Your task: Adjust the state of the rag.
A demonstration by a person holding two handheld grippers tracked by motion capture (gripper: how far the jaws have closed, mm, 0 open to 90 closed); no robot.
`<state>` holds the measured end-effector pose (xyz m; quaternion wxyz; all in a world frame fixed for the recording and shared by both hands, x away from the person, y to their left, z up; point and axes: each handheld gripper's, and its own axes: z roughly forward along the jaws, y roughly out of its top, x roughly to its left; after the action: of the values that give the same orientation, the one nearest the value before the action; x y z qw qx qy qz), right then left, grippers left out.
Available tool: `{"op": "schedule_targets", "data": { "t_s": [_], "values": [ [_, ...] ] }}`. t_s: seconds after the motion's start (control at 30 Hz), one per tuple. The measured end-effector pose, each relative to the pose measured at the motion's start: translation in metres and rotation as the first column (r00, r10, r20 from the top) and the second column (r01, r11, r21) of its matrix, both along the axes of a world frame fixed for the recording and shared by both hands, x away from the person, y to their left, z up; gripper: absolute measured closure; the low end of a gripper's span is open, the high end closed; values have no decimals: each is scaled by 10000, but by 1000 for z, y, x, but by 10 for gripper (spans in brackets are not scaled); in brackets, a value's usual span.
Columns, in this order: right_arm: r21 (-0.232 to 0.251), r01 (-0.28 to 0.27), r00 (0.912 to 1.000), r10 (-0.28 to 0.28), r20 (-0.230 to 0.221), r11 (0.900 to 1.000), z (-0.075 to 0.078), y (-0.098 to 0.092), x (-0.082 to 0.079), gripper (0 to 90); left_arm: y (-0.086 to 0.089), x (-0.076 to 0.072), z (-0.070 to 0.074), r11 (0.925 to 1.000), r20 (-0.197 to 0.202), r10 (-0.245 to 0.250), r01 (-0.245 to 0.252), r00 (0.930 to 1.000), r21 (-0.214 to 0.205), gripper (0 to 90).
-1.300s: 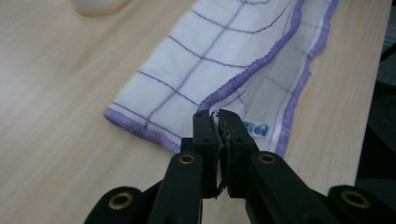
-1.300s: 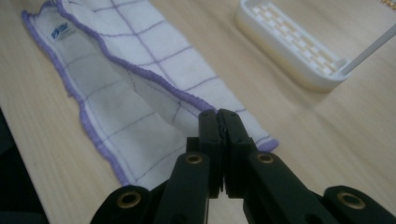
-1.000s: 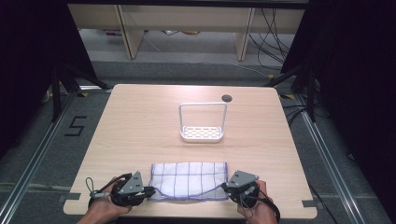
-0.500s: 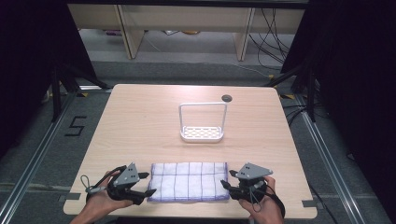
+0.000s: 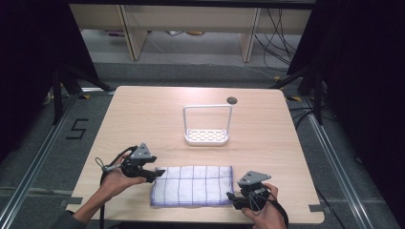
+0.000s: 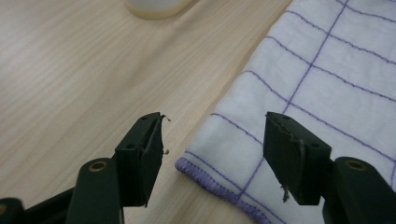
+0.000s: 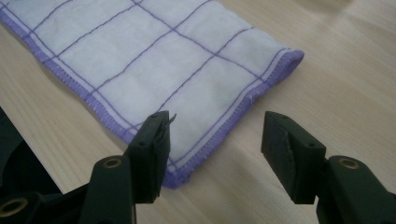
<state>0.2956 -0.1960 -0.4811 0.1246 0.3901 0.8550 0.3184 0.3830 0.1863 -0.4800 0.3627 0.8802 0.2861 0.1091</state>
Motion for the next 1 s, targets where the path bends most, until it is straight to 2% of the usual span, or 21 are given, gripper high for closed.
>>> {"op": "schedule_targets", "data": {
  "t_s": [0.03, 0.07, 0.1, 0.17, 0.2, 0.27, 0.33, 0.37, 0.4, 0.43, 0.5, 0.53, 0.57, 0.67, 0.7, 0.83, 0.87, 0.9, 0.93, 0.97, 1.0],
  "values": [
    [-178, -75, 10000, 75, 0, 9998, 0, -1, 0, 433, 0, 1, -2, 9999, -53, 153, -153, 9999, -23, 373],
    [-177, -172, 9998, 175, 126, 9997, -1, -1, 0, 432, 0, 1, -2, 9999, -53, 153, -153, 9999, -23, 373],
    [-140, -92, 10000, 92, -1, 9999, 0, 0, -1, 428, 0, 5, -5, 10000, -247, 44, -43, 9997, 51, 376],
    [-180, -41, 10000, 42, 59, 9998, -2, 2, -2, 421, 0, 6, -6, 9999, -296, 114, -113, 9995, 35, 378],
    [-147, 122, 9998, -125, -163, 9998, -2, 3, -3, 417, 0, 8, -7, 10000, -282, -10, 11, 9996, 8, 380],
    [-169, 111, 9999, -111, 44, 9998, -5, 4, -3, 409, 0, 9, -8, 10000, -334, -32, 34, 9994, 42, 387],
    [-273, 28, 10000, -30, -80, 9996, -8, 6, -2, 412, 0, 13, -13, 9999, -529, -50, 57, 9986, 139, 385],
    [-284, 51, 9996, -59, -292, 9996, -9, 7, -3, 416, 1, 14, -14, 9998, -552, -139, 147, 9984, 137, 382],
    [-364, 25, 9996, -35, -276, 9993, -11, 7, -2, 417, 1, 14, -15, 9999, -670, -114, 111, 9977, -53, 381],
    [-291, 148, 9992, -158, -358, 9995, -13, 9, -3, 419, 2, 14, -16, 10000, -733, -52, 50, 9973, -36, 381],
    [-547, -5, 9987, -23, -503, 9985, -14, 10, -3, 427, 3, 15, -19, 9998, -700, -147, 157, 9974, 134, 385],
    [-569, 21, 9984, -53, -560, 9984, -15, 11, -3, 431, 2, 15, -20, 10000, -764, 23, -24, 9971, -12, 386],
    [-623, -34, 9987, 3, -501, 9981, -16, 11, -3, 432, 3, 15, -21, 9997, -802, -191, 200, 9966, 107, 390],
    [-726, -89, 9992, 61, -387, 9973, -16, 11, -3, 446, 2, 15, -23, 9998, -880, -195, 199, 9959, 38, 410],
    [-716, -108, 9992, 81, -381, 9974, -16, 11, -3, 452, 2, 15, -23, 9997, -1008, -206, 214, 9947, 74, 412],
    [-470, -78, 9989, 56, -462, 9989, -17, 11, -3, 476, 2, 15, -25, 9999, -1018, -144, 138, 9947, -64, 439],
    [-586, -219, 9987, 192, -462, 9980, -17, 10, -3, 487, 2, 15, -25, 9996, -1019, -276, 272, 9944, -55, 455],
    [-489, -85, 9982, 56, -593, 9988, -17, 11, -4, 493, 0, 14, -26, 9996, -980, -232, 218, 9949, -156, 469],
    [-399, -13, 9970, -18, -774, 9992, -16, 12, -5, 504, 1, 14, -26, 9991, -985, -415, 423, 9943, 58, 475],
    [-375, -193, 9986, 175, -490, 9991, -18, 10, -2, 515, 0, 14, -26, 9992, -1027, -385, 388, 9940, 17, 476],
    [-284, -193, 9971, 172, -740, 9994, -17, 9, -2, 521, 1, 15, -26, 9982, -1083, -538, 565, 9927, 224, 479]
  ]
}}
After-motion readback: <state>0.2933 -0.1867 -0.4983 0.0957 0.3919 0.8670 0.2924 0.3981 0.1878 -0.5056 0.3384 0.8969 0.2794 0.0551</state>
